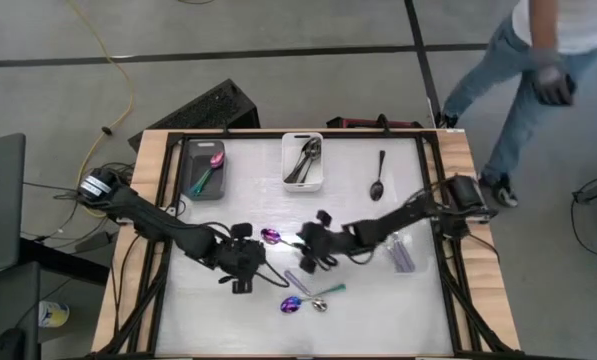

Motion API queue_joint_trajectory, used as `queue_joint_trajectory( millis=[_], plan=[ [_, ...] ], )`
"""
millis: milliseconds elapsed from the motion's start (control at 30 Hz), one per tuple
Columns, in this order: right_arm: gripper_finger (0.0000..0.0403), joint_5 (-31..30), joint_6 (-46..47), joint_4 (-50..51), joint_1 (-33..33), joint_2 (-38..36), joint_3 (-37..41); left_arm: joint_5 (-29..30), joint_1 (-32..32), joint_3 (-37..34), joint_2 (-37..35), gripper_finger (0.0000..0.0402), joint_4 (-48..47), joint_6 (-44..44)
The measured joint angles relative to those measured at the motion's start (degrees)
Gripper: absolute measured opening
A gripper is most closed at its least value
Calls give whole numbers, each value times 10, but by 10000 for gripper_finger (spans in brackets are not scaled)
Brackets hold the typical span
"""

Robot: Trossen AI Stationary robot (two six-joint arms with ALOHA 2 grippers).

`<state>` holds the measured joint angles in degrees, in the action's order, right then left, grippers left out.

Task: Sort silverware by color (type)
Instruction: Put the blue spoon into the black bin

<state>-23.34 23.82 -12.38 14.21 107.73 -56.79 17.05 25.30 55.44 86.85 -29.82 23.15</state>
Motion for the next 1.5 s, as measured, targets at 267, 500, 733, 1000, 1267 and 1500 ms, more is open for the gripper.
queue_joint_trajectory(
  millis=[267, 500, 733, 1000, 1267, 1500],
  plan=[
    [163, 14, -21, 12, -24, 78, -64, 21, 10, 13, 0, 151, -12, -1],
    [161, 12, -11, 6, -23, 123, -69, 28, 12, 13, 0, 151, 2, -13],
    [53, -24, -3, 29, -7, 141, -71, 32, 11, 13, 0, 151, 17, -37],
    [31, -17, -14, 83, 1, 93, -65, 28, 11, 13, -30, 151, 44, -86],
    [31, -40, -54, 108, 32, -4, -61, 100, 29, -23, -151, 151, 67, -80],
    [31, -67, -94, 19, 65, -102, -8, 129, 37, -163, -251, 151, 252, -77]
  ],
)
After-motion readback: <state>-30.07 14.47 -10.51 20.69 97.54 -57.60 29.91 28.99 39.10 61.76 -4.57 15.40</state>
